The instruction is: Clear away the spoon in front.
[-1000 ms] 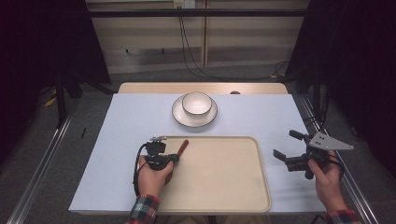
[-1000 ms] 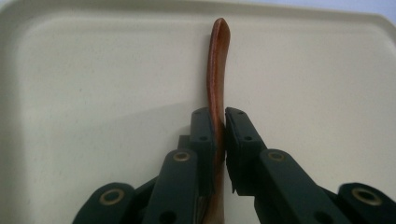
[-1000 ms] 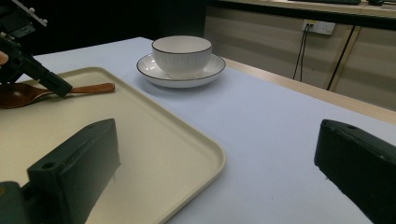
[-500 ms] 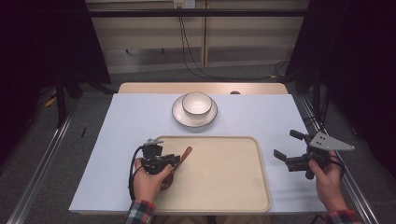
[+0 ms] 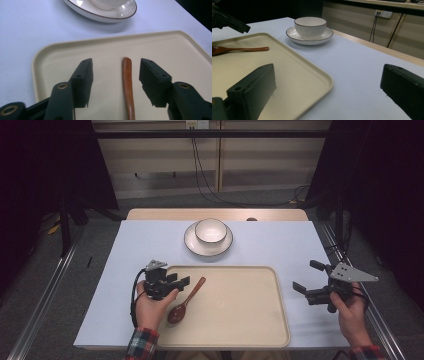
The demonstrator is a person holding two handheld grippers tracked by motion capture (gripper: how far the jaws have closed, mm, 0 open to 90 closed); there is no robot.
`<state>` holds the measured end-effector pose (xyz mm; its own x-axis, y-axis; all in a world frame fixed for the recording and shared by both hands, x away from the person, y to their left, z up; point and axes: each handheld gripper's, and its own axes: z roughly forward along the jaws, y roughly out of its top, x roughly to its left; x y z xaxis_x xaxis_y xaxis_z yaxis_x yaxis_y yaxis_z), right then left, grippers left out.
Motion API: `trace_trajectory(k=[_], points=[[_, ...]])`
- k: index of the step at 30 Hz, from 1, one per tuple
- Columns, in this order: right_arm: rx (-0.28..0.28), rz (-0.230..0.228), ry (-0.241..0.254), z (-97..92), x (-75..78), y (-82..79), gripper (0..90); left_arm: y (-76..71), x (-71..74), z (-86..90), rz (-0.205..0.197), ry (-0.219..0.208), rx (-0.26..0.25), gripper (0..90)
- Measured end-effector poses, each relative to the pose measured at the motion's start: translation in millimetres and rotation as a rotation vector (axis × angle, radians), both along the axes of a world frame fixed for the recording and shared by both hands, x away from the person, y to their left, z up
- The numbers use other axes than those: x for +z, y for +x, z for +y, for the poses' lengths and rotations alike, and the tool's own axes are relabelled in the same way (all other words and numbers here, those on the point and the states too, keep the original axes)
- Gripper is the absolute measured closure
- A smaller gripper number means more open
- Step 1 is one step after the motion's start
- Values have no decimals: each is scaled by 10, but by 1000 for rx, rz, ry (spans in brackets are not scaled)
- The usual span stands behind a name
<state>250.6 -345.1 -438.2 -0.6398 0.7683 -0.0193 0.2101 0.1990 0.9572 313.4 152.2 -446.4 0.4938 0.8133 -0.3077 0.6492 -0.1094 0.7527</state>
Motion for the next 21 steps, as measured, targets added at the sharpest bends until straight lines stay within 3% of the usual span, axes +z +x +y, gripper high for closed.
trace_trajectory(k=[14, 21], points=[[6, 7, -16, 26, -34, -15, 0, 53, 108, 198, -114, 7, 14, 265], [1, 11, -16, 27, -53, -33, 0, 82, 101, 291, -149, 10, 25, 214]])
